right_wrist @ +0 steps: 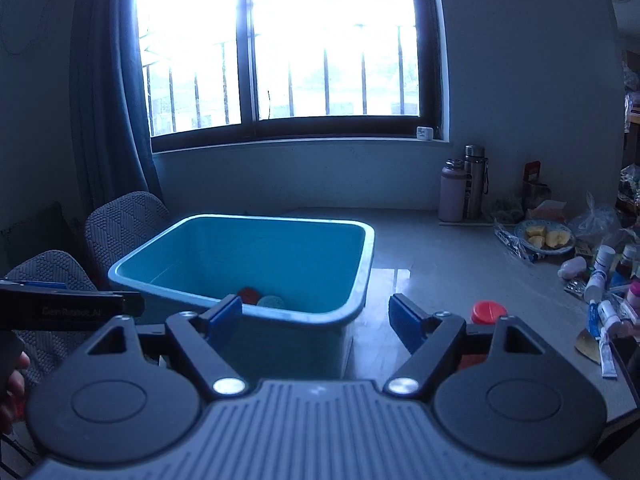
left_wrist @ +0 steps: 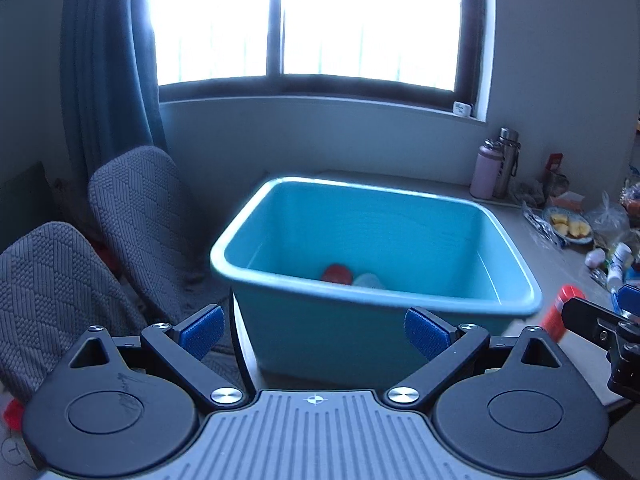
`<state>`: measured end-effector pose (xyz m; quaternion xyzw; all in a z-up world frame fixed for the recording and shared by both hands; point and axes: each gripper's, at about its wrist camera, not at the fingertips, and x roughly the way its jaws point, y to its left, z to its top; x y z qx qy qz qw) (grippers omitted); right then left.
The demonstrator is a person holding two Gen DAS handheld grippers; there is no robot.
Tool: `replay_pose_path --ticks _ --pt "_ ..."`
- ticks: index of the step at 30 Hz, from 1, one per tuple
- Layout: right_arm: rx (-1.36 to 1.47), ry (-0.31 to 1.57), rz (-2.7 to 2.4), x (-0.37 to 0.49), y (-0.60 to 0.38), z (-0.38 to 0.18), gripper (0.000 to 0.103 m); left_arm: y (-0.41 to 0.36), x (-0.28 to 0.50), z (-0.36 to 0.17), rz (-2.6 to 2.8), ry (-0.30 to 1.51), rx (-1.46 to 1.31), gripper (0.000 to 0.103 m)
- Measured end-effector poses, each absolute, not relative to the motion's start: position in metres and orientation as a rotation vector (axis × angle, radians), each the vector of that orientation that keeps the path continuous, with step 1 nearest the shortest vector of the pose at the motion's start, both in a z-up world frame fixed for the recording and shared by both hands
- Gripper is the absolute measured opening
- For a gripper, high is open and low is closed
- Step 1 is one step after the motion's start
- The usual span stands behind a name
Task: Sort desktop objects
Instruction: 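Move the right gripper back to the remaining orange-red canister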
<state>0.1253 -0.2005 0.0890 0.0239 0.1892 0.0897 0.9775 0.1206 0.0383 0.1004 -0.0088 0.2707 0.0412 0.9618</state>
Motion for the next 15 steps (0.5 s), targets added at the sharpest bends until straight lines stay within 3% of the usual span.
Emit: replay_pose_path --ticks 15 --pt "0.05 0.46 0.06 0.049 -0.229 0.057 0.08 0.019 0.036 0.056 0.007 0.606 -0.008 0.098"
